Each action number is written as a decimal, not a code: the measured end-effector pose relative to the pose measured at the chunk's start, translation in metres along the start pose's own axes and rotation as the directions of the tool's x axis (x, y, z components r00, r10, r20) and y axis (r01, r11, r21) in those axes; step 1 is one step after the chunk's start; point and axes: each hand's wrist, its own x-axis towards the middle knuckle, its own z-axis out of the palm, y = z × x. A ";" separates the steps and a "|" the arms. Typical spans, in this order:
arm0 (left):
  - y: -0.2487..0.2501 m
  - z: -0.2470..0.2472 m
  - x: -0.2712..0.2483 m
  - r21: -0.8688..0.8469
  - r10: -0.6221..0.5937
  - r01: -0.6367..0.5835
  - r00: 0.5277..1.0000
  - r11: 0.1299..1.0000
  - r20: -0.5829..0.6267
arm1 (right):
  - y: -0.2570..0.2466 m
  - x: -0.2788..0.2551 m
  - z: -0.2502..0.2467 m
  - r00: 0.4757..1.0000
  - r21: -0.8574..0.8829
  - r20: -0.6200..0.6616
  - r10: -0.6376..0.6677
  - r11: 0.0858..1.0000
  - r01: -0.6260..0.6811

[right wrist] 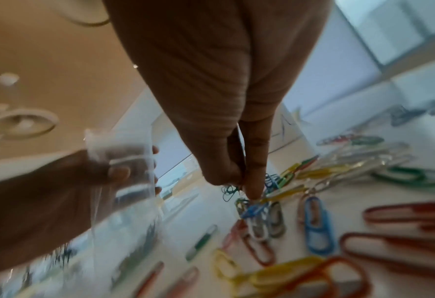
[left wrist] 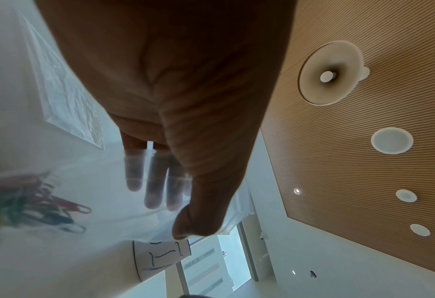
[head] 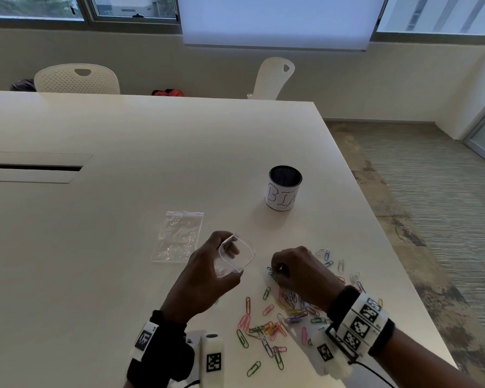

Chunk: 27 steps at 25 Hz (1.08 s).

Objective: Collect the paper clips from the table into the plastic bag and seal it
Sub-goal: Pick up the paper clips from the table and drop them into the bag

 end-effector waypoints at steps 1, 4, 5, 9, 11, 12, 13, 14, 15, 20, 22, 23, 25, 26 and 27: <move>-0.001 0.000 0.000 -0.003 0.000 0.000 1.000 1.000 -0.002 | 0.002 -0.001 -0.004 0.998 0.090 -0.018 0.052 0.995 -0.050; -0.001 0.002 -0.001 -0.007 0.000 0.000 1.000 1.000 -0.002 | 0.001 -0.006 -0.020 0.983 0.391 -0.027 0.183 0.907 -0.158; -0.002 0.002 -0.001 -0.006 0.002 -0.002 1.000 1.000 0.000 | -0.003 -0.008 -0.026 0.979 0.472 -0.029 0.203 0.866 -0.165; -0.001 0.003 0.001 -0.005 0.006 -0.006 1.000 1.000 0.011 | -0.031 -0.012 -0.054 0.987 0.627 -0.077 0.142 0.776 -0.063; -0.001 0.004 0.001 0.002 0.008 -0.008 1.000 1.000 0.018 | -0.047 -0.009 -0.064 0.989 0.589 -0.125 0.085 0.808 0.005; -0.001 0.004 0.001 0.005 0.010 -0.010 1.000 1.000 0.020 | -0.055 -0.007 -0.066 0.987 0.531 -0.151 0.050 0.846 0.038; 0.000 0.005 0.001 0.008 0.012 -0.012 1.000 1.000 0.021 | -0.062 -0.003 -0.067 0.984 0.454 -0.176 0.009 0.888 0.072; 0.000 0.005 0.001 0.011 0.014 -0.014 1.000 1.000 0.021 | -0.068 0.001 -0.066 0.980 0.370 -0.194 -0.035 0.923 0.106; 0.001 0.005 0.001 0.014 0.012 -0.013 1.000 1.000 0.019 | -0.073 0.005 -0.064 0.976 0.293 -0.206 -0.077 0.946 0.136; 0.002 0.003 0.000 0.002 -0.017 0.017 1.000 1.000 0.018 | -0.086 0.019 -0.053 0.965 0.141 -0.190 -0.181 0.968 0.209; 0.001 0.002 -0.001 0.004 -0.017 0.017 1.000 1.000 0.017 | -0.087 0.020 -0.053 0.964 0.157 -0.192 -0.185 0.964 0.216; 0.001 0.002 -0.001 0.004 -0.012 0.012 1.000 1.000 0.016 | -0.086 0.020 -0.054 0.963 0.168 -0.197 -0.182 0.962 0.216; 0.000 0.002 -0.002 0.001 -0.002 0.002 1.000 1.000 0.015 | -0.084 0.020 -0.056 0.964 0.185 -0.207 -0.170 0.960 0.209; 0.000 0.002 -0.002 0.004 0.003 -0.003 1.000 1.000 0.015 | -0.083 0.019 -0.058 0.964 0.192 -0.209 -0.164 0.960 0.205; 0.000 0.002 -0.002 0.009 0.008 -0.008 1.000 1.000 0.016 | -0.083 0.018 -0.060 0.964 0.195 -0.212 -0.160 0.960 0.202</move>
